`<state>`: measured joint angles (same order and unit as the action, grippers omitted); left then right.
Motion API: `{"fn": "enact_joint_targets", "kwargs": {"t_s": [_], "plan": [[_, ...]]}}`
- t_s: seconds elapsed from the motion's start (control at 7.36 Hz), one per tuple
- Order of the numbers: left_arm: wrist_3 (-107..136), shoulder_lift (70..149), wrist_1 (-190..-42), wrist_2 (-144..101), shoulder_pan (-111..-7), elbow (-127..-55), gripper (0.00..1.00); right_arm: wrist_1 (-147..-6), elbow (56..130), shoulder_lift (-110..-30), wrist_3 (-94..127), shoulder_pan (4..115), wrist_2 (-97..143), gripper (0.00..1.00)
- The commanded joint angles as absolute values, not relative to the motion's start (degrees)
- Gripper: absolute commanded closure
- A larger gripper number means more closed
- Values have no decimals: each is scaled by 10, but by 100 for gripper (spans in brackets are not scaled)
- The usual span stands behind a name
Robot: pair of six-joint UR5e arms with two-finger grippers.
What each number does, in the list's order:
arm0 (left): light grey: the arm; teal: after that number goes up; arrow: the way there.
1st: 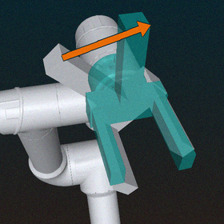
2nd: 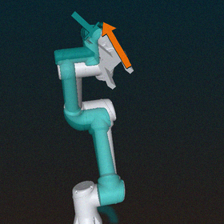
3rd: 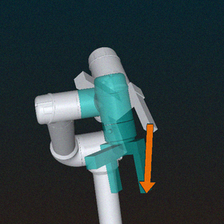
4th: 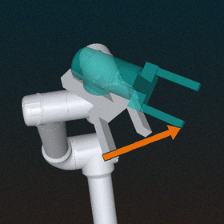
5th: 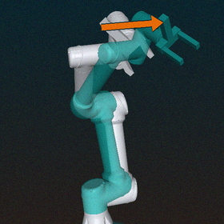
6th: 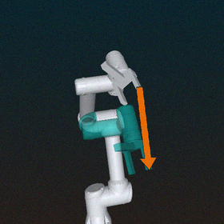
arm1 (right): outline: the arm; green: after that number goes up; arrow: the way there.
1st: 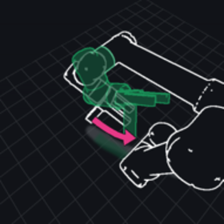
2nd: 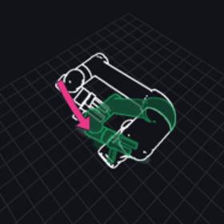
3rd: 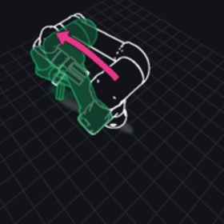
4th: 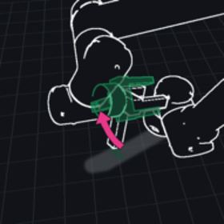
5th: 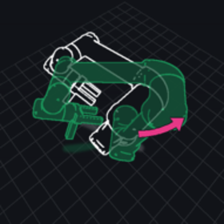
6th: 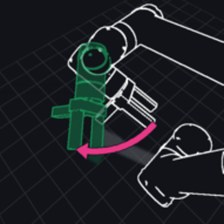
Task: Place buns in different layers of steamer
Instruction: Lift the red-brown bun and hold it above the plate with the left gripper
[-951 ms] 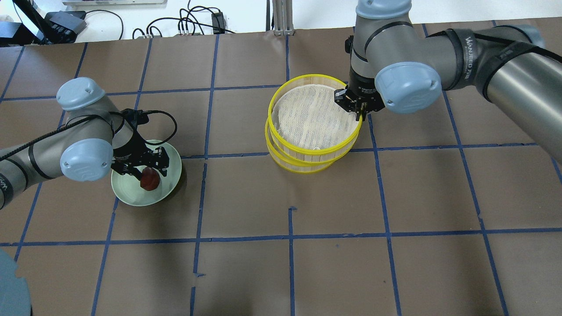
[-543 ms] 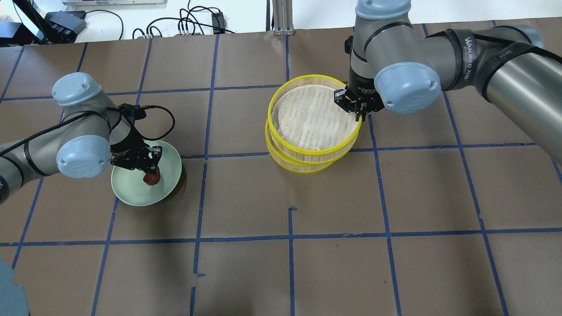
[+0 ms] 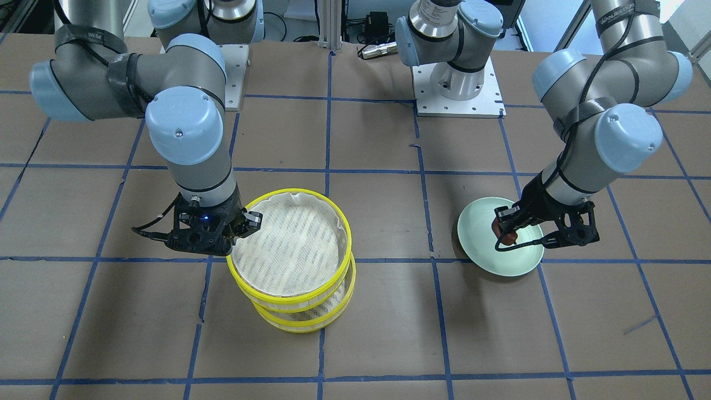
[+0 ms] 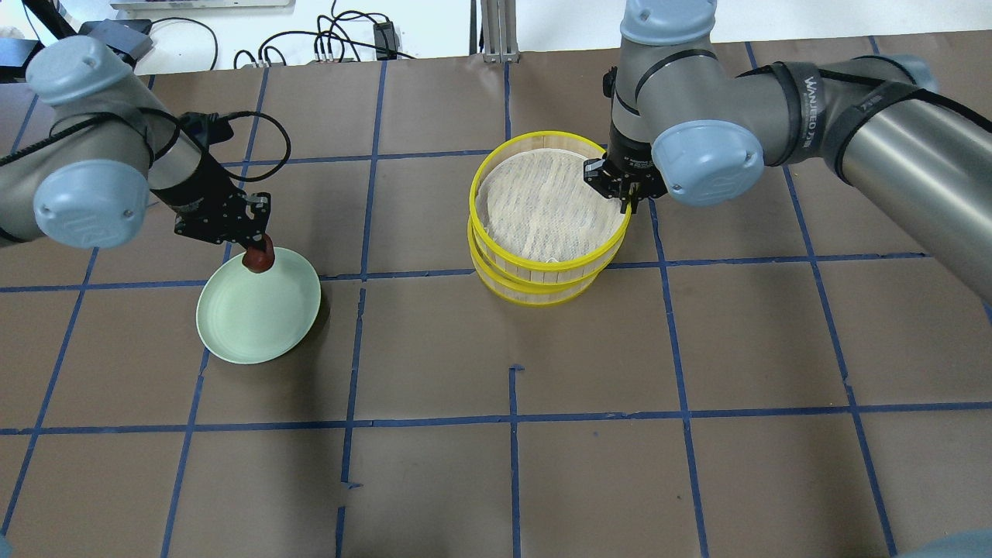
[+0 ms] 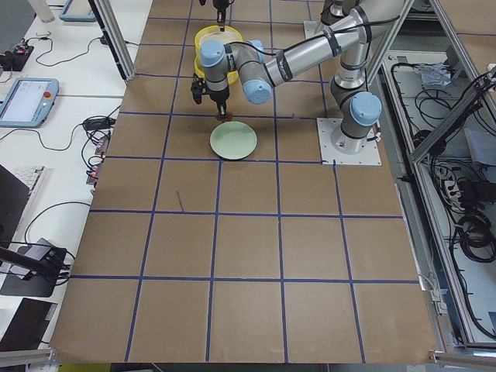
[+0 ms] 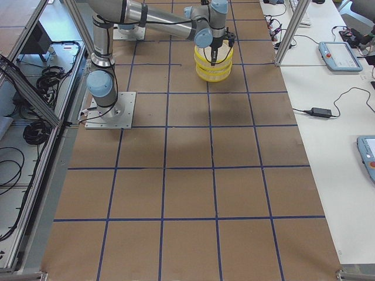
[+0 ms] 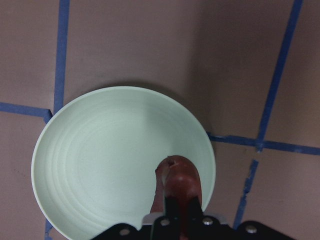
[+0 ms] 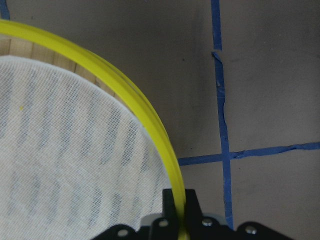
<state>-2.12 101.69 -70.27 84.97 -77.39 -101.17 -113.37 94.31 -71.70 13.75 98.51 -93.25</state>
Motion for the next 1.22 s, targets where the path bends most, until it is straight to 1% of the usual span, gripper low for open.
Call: {"fn": "enact_joint_targets", "kwargs": {"t_s": [0.0, 0.27, 1.09], "plan": [[71, 1012, -724, 838, -848, -956, 88, -1143, 943, -710, 152, 991, -933, 89], [89, 1016, -725, 839, -864, -952, 88, -1165, 943, -693, 153, 991, -934, 88], [94, 1015, -724, 820, -867, -950, 87, -1172, 946, -689, 172, 994, -934, 88]]}}
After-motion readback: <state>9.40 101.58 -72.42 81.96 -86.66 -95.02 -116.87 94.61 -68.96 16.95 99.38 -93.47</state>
